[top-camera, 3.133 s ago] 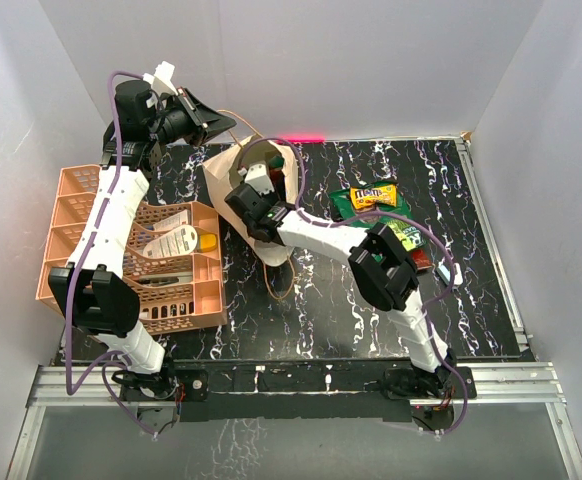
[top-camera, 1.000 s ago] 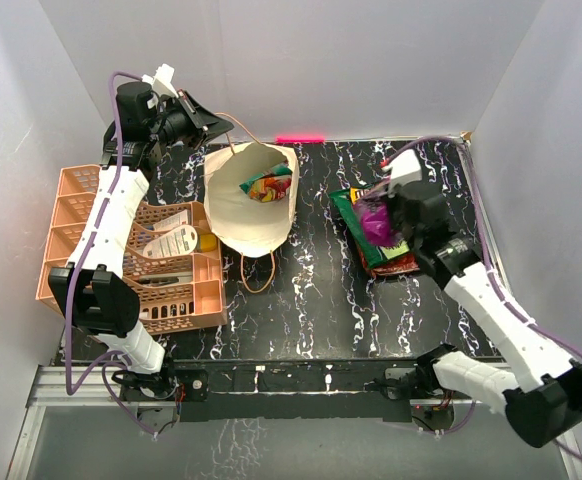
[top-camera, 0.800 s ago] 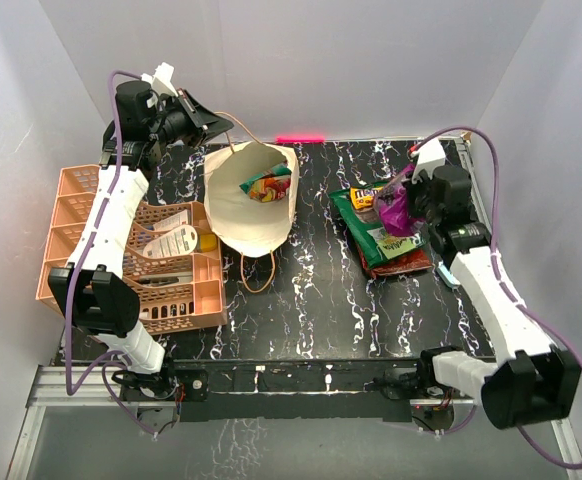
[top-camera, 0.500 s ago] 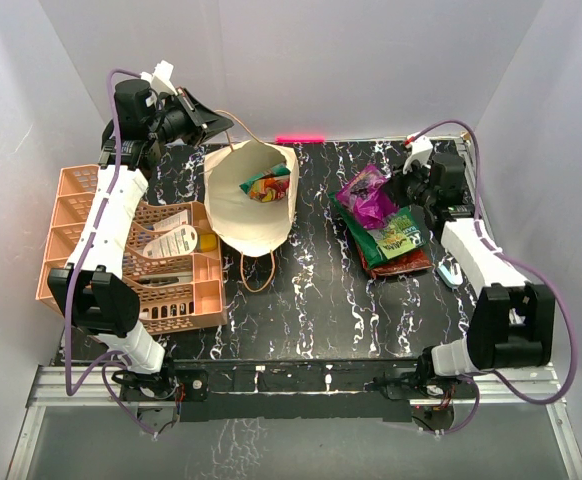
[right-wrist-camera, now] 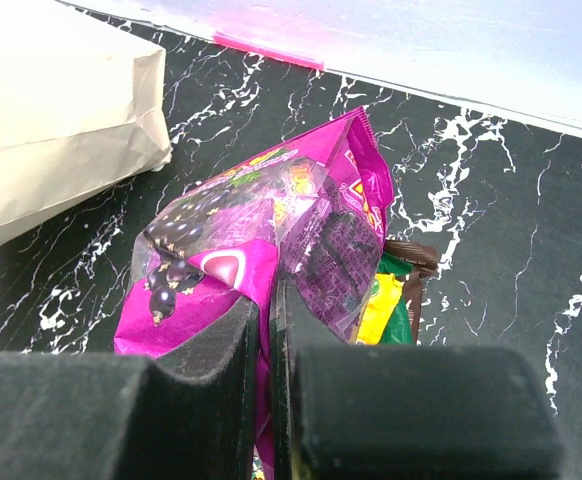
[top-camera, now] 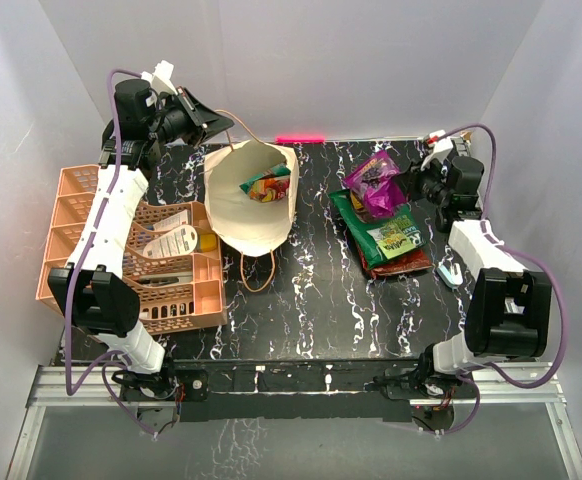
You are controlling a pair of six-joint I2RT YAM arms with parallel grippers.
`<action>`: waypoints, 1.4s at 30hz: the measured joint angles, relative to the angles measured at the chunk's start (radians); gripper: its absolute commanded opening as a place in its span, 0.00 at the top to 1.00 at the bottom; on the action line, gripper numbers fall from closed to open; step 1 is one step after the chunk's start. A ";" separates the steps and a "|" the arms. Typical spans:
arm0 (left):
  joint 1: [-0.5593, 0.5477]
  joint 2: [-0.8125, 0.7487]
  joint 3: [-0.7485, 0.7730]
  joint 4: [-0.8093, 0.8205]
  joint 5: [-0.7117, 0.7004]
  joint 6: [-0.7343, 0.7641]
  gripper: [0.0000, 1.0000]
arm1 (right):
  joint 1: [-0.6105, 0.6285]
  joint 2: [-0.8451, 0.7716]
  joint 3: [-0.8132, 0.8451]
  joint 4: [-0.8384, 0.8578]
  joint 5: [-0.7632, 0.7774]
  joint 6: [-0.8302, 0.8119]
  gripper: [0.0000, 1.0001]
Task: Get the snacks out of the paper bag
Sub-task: Place the snack at the center of the board.
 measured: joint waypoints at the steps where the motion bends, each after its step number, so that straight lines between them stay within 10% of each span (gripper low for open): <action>1: 0.000 0.000 0.000 0.002 0.000 0.000 1.00 | -0.002 0.000 -0.014 0.013 -0.004 0.003 0.92; 9: 0.000 0.000 0.000 0.011 0.000 0.000 1.00 | -0.010 0.006 -0.166 0.100 -0.003 0.023 0.85; 18: 0.000 0.000 0.000 0.014 0.002 -0.008 1.00 | -0.021 -0.039 -0.287 0.186 0.080 0.049 0.44; 27: 0.000 0.000 -0.025 0.026 0.006 -0.008 1.00 | -0.021 -0.352 -0.261 -0.106 0.171 0.132 0.08; 36: 0.000 0.000 -0.048 0.036 0.008 -0.011 1.00 | 0.085 -0.694 -0.502 -0.151 0.095 0.438 0.02; 42: 0.000 -0.002 -0.048 0.036 0.008 -0.013 1.00 | 0.396 -0.600 -0.446 -0.238 0.207 0.539 0.02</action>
